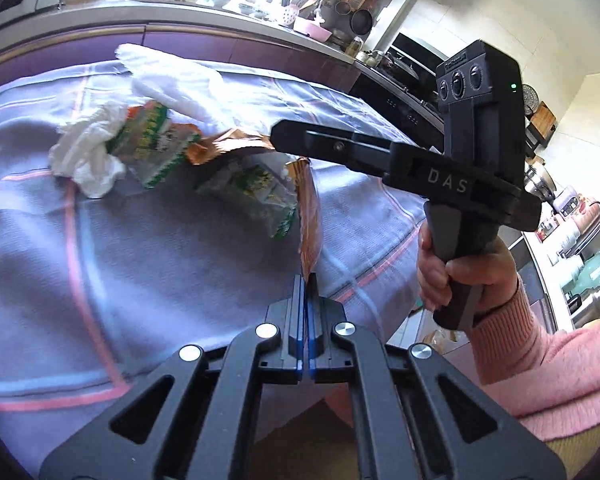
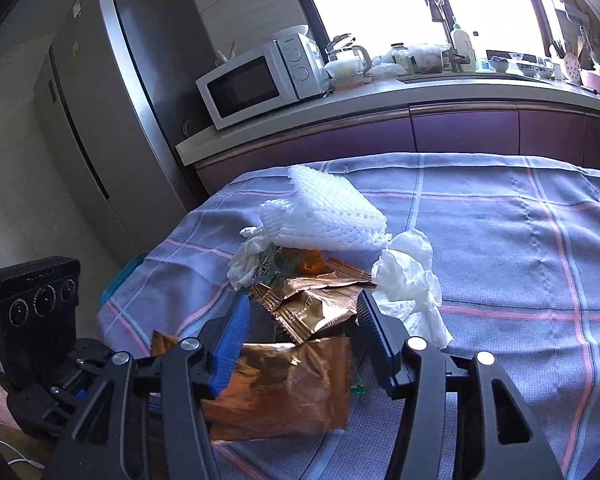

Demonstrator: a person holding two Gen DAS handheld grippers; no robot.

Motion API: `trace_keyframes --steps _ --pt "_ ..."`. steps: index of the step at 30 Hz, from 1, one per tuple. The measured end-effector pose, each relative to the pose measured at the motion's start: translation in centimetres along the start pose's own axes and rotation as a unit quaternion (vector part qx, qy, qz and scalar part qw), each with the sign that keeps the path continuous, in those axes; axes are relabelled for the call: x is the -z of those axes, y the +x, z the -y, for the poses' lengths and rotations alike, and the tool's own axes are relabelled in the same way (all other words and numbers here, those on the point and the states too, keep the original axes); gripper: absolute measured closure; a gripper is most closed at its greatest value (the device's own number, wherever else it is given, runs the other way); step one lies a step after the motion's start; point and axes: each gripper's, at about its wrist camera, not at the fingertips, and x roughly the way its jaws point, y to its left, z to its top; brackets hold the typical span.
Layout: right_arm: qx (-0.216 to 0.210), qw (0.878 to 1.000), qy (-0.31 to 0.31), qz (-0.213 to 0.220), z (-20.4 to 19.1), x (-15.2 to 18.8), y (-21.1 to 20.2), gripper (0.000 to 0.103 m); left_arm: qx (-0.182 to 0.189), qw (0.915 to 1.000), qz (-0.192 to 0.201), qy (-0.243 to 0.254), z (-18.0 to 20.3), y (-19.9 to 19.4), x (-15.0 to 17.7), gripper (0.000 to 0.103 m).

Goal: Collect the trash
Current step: 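Grasp a brown snack wrapper with the left gripper while the right grasps another, then carry both brown wrappers over the teal bin with both grippers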

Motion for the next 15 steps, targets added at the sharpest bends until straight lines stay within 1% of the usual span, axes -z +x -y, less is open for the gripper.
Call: trace_keyframes --steps 4,6,9,11,12,13,15 --pt "0.017 1.000 -0.023 -0.009 -0.5 0.0 0.6 0.047 -0.020 0.9997 0.013 -0.002 -1.0 -2.6 0.9 0.101" --pt "0.032 0.999 -0.039 -0.015 -0.9 0.1 1.0 0.048 -0.032 0.9992 0.022 -0.007 -1.8 -4.1 1.3 0.101" --pt "0.041 0.998 -0.052 -0.017 -1.2 0.3 1.6 0.048 -0.044 0.9983 0.035 -0.018 -2.9 -6.1 1.8 0.101" --pt "0.049 0.997 -0.059 -0.019 -1.3 0.3 1.9 0.052 -0.051 0.9973 0.046 -0.027 -3.5 -7.5 2.2 0.101" --pt "0.051 0.997 -0.060 -0.020 -1.4 0.3 2.0 0.058 -0.056 0.9966 0.051 -0.031 -3.8 -8.2 2.4 0.101" --pt "0.052 0.997 -0.061 -0.021 -1.4 0.3 2.1 0.062 -0.061 0.9959 0.057 -0.035 -4.1 -8.9 2.6 0.101" --pt "0.056 0.996 -0.062 -0.018 -1.5 0.2 2.1 0.066 -0.072 0.9943 0.067 -0.042 -4.5 -9.8 2.8 0.101"
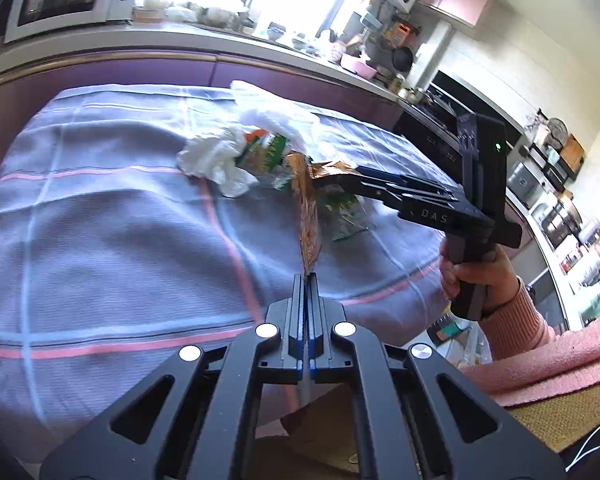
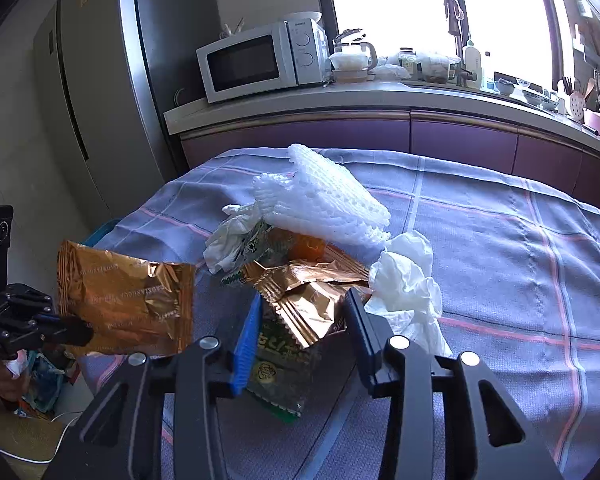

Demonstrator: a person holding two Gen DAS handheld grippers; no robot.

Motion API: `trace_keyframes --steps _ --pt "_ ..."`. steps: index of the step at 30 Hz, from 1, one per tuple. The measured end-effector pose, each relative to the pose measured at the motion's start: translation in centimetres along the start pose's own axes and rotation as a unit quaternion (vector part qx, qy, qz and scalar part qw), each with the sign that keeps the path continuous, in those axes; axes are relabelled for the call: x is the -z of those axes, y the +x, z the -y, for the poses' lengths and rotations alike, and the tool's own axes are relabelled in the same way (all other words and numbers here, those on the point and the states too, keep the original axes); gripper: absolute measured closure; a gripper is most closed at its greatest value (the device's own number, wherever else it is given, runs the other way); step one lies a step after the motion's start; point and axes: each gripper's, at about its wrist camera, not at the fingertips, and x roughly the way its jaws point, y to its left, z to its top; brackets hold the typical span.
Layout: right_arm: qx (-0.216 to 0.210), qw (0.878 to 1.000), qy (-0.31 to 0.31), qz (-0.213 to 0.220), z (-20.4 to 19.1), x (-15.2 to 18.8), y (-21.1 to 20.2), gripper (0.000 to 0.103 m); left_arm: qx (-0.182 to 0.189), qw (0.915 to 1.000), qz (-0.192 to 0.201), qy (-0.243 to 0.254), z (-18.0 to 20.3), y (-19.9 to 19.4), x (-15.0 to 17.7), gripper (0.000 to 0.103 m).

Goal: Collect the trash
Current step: 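Carry both brown wrappers over the teal bin with both grippers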

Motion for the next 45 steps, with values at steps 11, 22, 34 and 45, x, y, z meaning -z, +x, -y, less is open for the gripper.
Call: trace_keyframes --steps 11,22,34,45 --pt "-0.021 0.999 0.008 0.024 -0.1 -1.2 -2.4 0.095 -0.046 0.9978 0.041 -0.026 -2.6 -3.5 0.4 0.101" --pt "-0.045 0.996 0.012 0.077 -1.1 -3.3 -5.5 0.098 -0.071 0.9935 0.078 -0.043 -3.9 -6.9 0.3 0.101" --pt "-0.140 0.987 -0.026 0.077 -7.0 -5.8 -3.7 0.098 -0.115 0.9830 0.125 -0.071 -6.1 -11.8 0.7 0.101" --pt "-0.219 0.973 -0.051 0.051 -12.6 -8.3 0.2 0.098 -0.176 0.9613 0.170 -0.127 -10.3 -17.3 2.1 0.101"
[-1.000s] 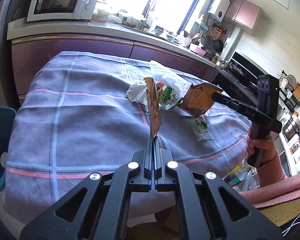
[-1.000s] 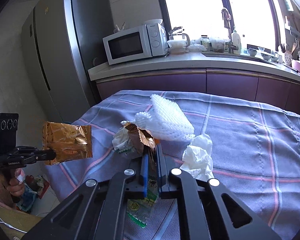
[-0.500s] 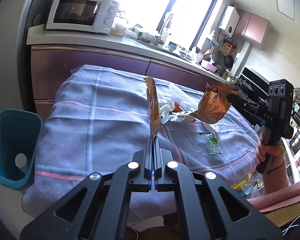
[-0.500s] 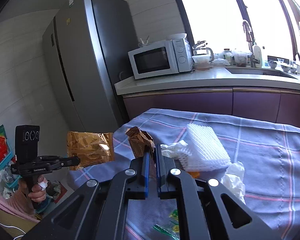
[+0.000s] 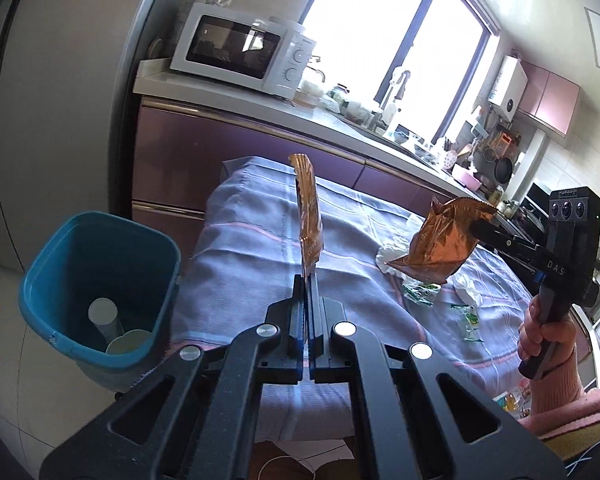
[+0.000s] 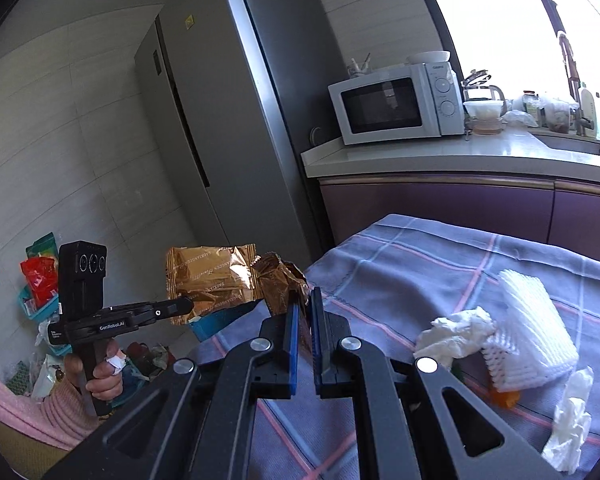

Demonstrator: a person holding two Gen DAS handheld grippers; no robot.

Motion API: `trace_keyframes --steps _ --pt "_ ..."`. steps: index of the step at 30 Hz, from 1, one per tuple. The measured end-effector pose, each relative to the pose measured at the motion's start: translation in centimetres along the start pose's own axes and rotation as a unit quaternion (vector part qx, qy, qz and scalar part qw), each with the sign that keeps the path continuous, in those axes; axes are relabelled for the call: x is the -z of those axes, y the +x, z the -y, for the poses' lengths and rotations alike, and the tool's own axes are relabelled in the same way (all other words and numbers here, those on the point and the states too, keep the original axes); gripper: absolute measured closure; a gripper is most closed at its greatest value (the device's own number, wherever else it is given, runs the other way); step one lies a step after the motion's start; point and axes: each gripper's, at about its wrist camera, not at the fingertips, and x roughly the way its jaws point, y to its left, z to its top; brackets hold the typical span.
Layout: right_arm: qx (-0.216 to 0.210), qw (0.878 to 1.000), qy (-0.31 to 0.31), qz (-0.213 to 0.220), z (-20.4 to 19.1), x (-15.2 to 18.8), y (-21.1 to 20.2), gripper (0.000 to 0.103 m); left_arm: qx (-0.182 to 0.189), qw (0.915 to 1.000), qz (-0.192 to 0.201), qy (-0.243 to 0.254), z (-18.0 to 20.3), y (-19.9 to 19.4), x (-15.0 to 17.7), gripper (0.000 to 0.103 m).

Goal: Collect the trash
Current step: 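Carry both brown wrappers over the teal bin with both grippers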

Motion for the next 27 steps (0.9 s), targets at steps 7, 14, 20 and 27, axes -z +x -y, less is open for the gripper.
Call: trace_keyframes --steps 7,14,20,27 --pt "-0.043 0.999 -0.021 -0.018 -2.3 -1.6 4.7 0.098 -0.046 0.9983 0.018 -0.030 -4.0 -1.7 -0.5 0.101" --pt "-0.081 0.995 -0.034 -0.040 -4.9 -2.5 9.4 0.098 -0.095 0.9936 0.017 -0.059 -8.0 -2.5 -0.3 0.101" --pt "-0.102 0.993 -0.038 -0.056 -6.7 -3.3 13.1 0.098 -0.127 0.9887 0.004 -0.080 -10.8 -2.2 0.2 0.101" --pt "-0.117 0.989 -0.037 -0.078 -8.0 -3.7 17.2 0.098 -0.155 0.9836 -0.016 -0.091 -12.6 -0.9 0.8 0.101"
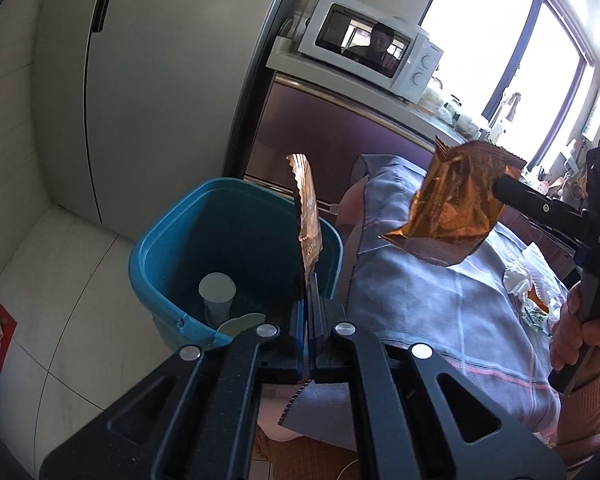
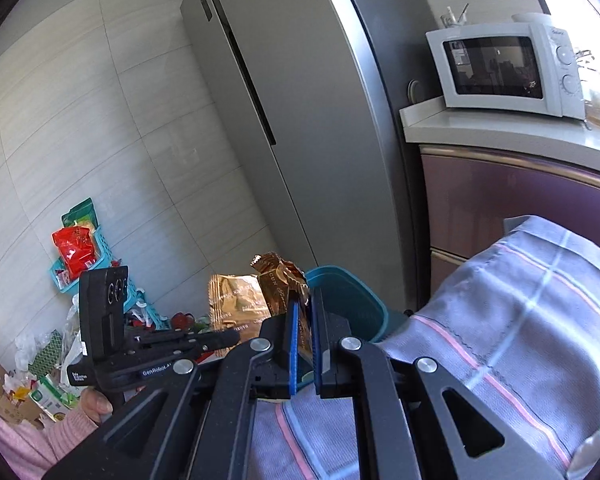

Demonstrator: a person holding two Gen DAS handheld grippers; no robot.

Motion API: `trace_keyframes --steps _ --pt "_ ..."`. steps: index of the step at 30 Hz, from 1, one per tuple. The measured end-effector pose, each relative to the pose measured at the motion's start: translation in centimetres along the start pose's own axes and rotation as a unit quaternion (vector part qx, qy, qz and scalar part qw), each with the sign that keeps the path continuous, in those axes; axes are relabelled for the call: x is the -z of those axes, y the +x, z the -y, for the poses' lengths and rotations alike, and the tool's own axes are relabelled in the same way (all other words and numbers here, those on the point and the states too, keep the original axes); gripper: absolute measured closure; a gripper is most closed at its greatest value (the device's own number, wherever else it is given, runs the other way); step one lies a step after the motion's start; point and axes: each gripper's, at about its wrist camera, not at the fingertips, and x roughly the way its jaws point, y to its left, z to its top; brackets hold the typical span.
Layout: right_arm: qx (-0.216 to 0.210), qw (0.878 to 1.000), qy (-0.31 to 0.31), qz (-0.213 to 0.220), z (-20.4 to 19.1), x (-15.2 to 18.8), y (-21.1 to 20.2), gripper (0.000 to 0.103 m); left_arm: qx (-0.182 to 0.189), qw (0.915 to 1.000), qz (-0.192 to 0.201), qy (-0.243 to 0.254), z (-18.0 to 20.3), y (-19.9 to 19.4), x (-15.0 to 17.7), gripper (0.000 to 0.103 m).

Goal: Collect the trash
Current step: 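Carry both brown wrappers over the teal bin with both grippers, then open both grippers to drop the brown wrappers into the bin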

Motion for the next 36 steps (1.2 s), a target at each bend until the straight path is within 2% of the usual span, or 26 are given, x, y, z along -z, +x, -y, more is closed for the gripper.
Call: trace_keyframes --steps 9,21,24,28,32,36 --pt "-0.010 0.999 0.010 -0.036 -0.1 -0.3 5.4 0.098 -0.021 0.9992 -0.026 -0.023 -1.4 2.9 0.0 0.101" --pt "0.009 0.995 0.021 -0.100 0.6 0.8 10.6 0.096 -0.028 0.9964 -0.060 -0.053 -2.8 7.1 0.2 0.099" --pt "0.021 0.993 0.025 -0.110 0.8 1.2 11.0 0.093 -0.031 0.9957 -0.063 -0.061 -3.0 7.7 0.3 0.098" --pt "0.033 0.992 0.038 -0.112 1.5 1.6 11.0 0.081 -0.034 0.9958 -0.055 -0.066 -3.0 7.6 0.5 0.087" --pt "0.035 0.993 0.044 -0.105 1.9 1.8 10.0 0.080 -0.035 0.9962 -0.047 -0.065 -2.8 7.2 0.4 0.086" --pt "0.031 0.994 0.043 -0.096 1.9 1.9 8.4 0.078 -0.029 0.9974 -0.032 -0.057 -1.9 6.2 0.1 0.079"
